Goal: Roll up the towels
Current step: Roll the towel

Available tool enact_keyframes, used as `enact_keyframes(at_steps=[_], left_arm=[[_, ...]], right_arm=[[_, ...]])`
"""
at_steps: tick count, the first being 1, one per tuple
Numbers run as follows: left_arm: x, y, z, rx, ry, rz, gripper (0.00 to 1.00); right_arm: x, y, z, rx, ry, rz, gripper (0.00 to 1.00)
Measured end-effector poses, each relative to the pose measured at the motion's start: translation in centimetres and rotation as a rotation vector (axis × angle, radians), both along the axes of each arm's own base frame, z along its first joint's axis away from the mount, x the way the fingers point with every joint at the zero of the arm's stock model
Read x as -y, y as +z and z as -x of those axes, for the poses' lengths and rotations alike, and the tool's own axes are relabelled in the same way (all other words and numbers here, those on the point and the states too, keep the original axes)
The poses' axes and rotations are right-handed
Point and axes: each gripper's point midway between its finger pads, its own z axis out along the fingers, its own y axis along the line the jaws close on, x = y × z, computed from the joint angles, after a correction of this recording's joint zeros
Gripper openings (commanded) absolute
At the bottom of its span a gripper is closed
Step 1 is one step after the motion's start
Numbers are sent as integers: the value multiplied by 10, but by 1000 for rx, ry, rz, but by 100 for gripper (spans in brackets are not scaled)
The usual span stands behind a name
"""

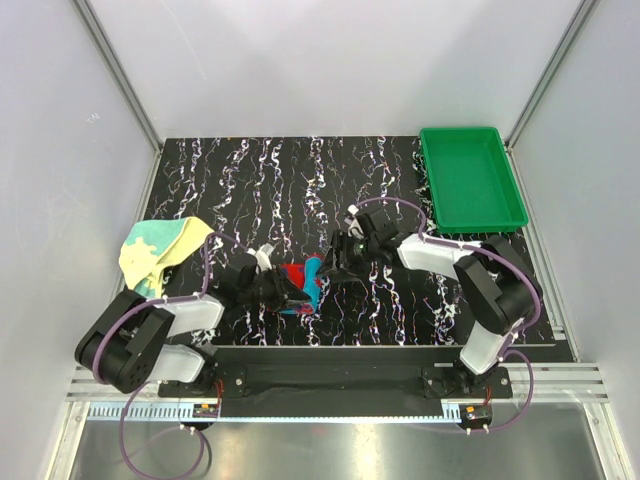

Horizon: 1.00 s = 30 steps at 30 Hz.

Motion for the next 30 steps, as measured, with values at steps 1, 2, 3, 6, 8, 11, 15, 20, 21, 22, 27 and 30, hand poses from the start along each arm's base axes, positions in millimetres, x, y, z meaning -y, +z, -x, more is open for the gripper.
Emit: enact_keyframes(at_steps=[1,2,3,6,8,11,15,20,21,22,27,30], left_arm=[[-1,1,0,0,8,4,0],[-2,2,-1,0,15,5,0],[-3,2,-1,0,23,7,0],[-6,1,-3,-8,43,4,0],[-9,-2,-3,-17,56,0,0],[-14,-6,-3,-36,76,0,0],[-21,-12,-3,-63,115,8,0],[-26,-14,-5,-76,145,22,0],[-27,-14,-6,-77,148,24,0],[-27,-14,-7,-78,152,26,0],[-29,-16,-8,-88,162,33,0],[-31,-19,-7,-98,167,33,0]], right_arm=[[-3,0,0,0,4,-4,60],[-6,1,-1,4,5,-12,58],[-9,2,-2,8,7,-21,53],[-17,8,-6,23,6,-50,49],[-22,11,-9,33,8,-70,49],[-30,13,-10,37,22,-87,51],[-36,10,-6,31,40,-77,53],[-35,1,-3,23,42,-47,53],[-35,-2,-3,20,43,-43,53],[-35,-4,-2,16,45,-39,53],[-39,-30,5,-26,61,-6,56],[-44,-38,7,-43,75,-7,59]])
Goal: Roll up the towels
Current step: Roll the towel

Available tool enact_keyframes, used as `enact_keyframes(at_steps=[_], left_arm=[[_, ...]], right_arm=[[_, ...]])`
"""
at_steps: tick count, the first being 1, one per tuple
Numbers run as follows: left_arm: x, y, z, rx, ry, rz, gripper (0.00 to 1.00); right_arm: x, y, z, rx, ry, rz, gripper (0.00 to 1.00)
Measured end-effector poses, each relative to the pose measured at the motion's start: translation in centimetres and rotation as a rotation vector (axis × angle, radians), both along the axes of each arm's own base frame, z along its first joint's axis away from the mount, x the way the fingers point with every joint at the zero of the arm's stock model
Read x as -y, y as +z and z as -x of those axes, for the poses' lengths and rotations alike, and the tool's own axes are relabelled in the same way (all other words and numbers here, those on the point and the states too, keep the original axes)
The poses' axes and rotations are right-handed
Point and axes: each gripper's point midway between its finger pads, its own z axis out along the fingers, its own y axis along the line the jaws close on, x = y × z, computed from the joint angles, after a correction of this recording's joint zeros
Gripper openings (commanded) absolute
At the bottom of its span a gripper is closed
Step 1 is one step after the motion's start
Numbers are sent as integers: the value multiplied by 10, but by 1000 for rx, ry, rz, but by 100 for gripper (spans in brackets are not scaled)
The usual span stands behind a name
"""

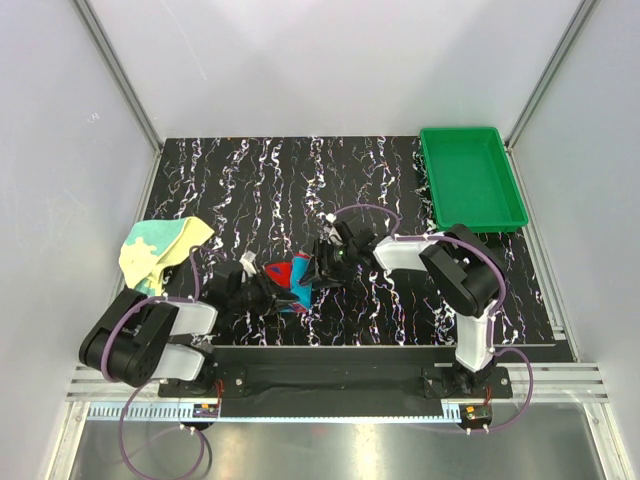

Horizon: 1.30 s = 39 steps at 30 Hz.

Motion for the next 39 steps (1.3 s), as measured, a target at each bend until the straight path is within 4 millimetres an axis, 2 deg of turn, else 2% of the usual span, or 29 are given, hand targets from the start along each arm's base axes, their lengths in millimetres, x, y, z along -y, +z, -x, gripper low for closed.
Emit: enact_keyframes(at_steps=[6,10,13,14,18,22,23,25,26,30,39], left_arm=[[-1,-3,-1,-8,-2,11,0],[1,-4,-1,-12,-14,27,0],[3,-5,-2,-13,-23,43,0],[4,-5,-2,-15,-26,49,0],[7,-5,-2,-17,-37,68,1],[8,-4,-3,-17,-57,60,17],[8,-4,-4,-18,-66,50,26],[7,-3,-5,-14,-86,20,34],[6,-2,-5,-5,-95,1,42],[1,5,-14,42,-120,-97,50],[-12,19,-33,148,-175,-347,54]], right_arm=[[-10,3,-4,22,14,-25,62],[-13,4,-5,30,19,-40,60],[-16,2,-5,36,22,-47,47],[-17,1,-5,34,24,-51,36],[-20,-3,-5,26,20,-58,22],[-19,-3,-5,25,14,-54,19],[-19,-4,-6,25,10,-49,18],[-17,-6,-6,25,3,-38,18],[-16,-6,-7,27,-3,-30,18],[-10,-7,-9,35,-29,13,18],[24,-6,-16,63,-133,186,22]])
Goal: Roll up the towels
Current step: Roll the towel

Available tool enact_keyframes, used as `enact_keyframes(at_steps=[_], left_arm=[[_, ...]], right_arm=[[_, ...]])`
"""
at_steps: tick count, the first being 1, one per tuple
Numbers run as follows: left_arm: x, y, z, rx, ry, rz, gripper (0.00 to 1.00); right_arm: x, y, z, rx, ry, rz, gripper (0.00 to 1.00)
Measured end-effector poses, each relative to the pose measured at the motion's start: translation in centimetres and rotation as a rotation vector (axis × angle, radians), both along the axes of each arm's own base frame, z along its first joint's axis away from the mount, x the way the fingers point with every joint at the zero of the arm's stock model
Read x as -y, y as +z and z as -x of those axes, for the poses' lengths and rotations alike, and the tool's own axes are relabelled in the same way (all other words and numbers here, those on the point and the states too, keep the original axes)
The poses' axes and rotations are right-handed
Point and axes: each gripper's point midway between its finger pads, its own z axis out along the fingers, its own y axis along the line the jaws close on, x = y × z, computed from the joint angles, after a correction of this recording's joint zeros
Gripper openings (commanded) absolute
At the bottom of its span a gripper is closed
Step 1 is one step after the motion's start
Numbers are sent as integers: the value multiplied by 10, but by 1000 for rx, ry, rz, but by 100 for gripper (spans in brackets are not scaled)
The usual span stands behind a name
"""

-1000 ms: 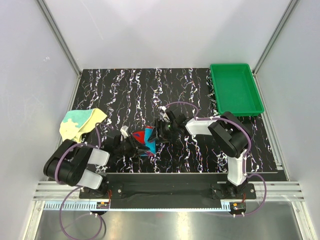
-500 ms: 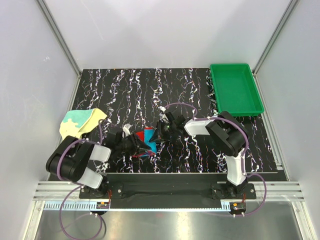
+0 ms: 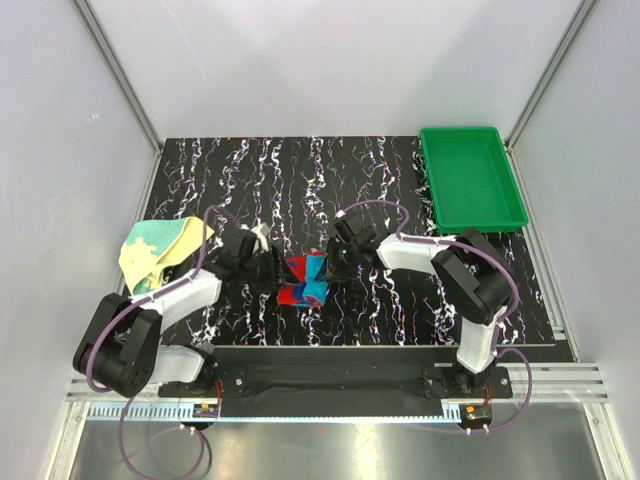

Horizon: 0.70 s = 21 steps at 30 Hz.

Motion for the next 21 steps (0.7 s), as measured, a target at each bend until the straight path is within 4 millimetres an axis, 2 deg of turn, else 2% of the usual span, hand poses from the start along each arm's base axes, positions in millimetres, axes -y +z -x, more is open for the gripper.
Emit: enact_keyframes(at_steps=[6,11,15,21], left_arm=[[26,31,-12,147,-104,-158,54],[71,60,-14,333,-212,-265,56],[106,61,-3,440,-316,-362,58],[143,37,11,544,-451,-500,65]], right_arm=[[40,0,-11,9,-111,148,25],[66,1,-19,9,-178,227,28],[86,1,-21,-5,-221,264,30],[101,2,-20,-18,-235,300,33]])
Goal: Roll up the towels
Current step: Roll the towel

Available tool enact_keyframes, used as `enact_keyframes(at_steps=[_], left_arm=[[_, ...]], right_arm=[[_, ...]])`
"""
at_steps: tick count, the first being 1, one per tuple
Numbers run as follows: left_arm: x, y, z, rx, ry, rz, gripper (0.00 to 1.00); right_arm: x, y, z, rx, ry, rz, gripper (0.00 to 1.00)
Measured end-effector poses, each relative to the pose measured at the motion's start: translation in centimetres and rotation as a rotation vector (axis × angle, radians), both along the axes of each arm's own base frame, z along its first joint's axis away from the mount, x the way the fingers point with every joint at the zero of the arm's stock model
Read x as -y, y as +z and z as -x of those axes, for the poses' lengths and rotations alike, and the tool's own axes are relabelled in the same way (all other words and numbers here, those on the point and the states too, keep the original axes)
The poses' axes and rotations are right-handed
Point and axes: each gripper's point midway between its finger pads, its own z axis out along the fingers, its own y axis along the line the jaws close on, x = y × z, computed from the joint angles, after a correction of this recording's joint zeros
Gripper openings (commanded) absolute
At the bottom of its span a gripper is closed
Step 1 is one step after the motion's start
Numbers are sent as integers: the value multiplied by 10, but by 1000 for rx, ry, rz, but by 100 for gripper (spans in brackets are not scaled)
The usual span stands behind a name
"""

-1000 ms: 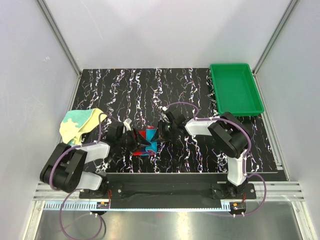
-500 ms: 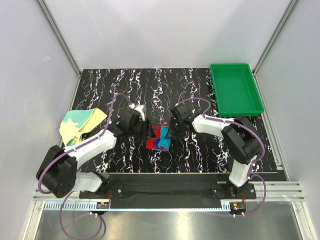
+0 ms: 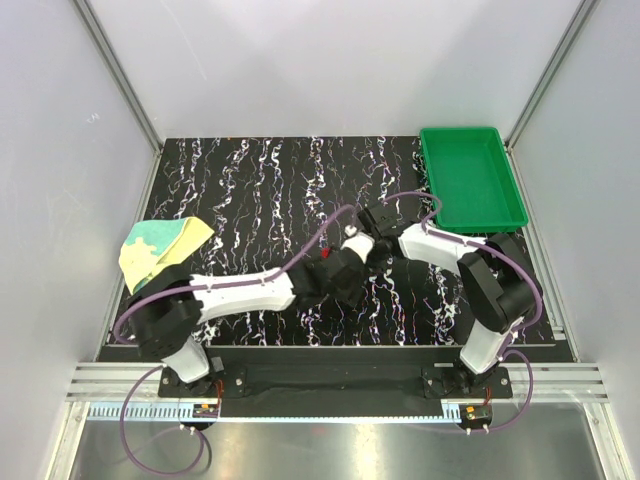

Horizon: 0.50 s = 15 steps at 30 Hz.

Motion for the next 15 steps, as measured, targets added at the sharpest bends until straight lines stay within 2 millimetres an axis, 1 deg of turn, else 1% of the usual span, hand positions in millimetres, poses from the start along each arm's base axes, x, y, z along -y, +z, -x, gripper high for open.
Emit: enact_keyframes(at_steps=[4,7,11,15], left_arm=[[9,-19,8,28,-48,-74,68],[16,-32,6,39,-61,-116,69],[22,-42,3,51,-63,-150,69],[23,-48,1,62,-56,-174,68]], right_arm=[[3,0,1,-5,3,8,33],[6,0,1,-12,4,10,33],[13,0,-2,-19,-9,11,33],[15,1,-3,-22,-11,7,33]])
